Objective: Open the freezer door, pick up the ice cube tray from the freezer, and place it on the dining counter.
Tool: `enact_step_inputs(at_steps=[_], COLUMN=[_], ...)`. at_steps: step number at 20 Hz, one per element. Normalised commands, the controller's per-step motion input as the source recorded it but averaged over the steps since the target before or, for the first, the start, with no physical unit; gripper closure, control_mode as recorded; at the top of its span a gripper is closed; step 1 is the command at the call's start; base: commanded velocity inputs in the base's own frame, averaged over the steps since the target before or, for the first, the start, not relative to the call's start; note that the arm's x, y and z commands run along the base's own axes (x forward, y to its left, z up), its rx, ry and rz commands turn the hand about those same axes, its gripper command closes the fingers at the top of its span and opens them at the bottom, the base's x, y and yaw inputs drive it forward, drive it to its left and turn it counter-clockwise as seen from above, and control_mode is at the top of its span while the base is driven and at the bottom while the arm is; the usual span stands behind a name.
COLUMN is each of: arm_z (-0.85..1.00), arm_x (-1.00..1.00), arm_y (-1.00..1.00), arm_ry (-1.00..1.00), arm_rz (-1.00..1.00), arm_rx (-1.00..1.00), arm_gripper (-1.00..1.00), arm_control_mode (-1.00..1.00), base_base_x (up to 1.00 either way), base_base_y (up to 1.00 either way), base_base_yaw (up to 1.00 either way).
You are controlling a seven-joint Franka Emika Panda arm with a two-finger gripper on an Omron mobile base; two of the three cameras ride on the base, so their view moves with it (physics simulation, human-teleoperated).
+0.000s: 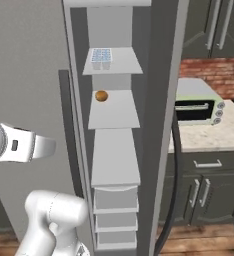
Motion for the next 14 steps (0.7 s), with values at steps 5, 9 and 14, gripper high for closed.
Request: enact_step_inputs(at_steps=[5, 9, 14], arm_z=[0.0, 0.0, 0.0], arm_x=[0.0, 0.0, 0.0], arm_y=[0.0, 0.0, 0.0], arm_ry=[0.0, 0.0, 0.0], arm_rz=[0.0, 0.0, 0.0], arm_rx=[0.0, 0.0, 0.0], arm_gripper=[-1.0, -1.0, -1.0], arm_control_mode=[1.0, 1.0, 1.0], base_base_x=[0.11, 0.18, 0.27], base_base_y=[-0.42, -0.23, -0.15], base_base_yaw=[-0.09, -0.08, -0.09])
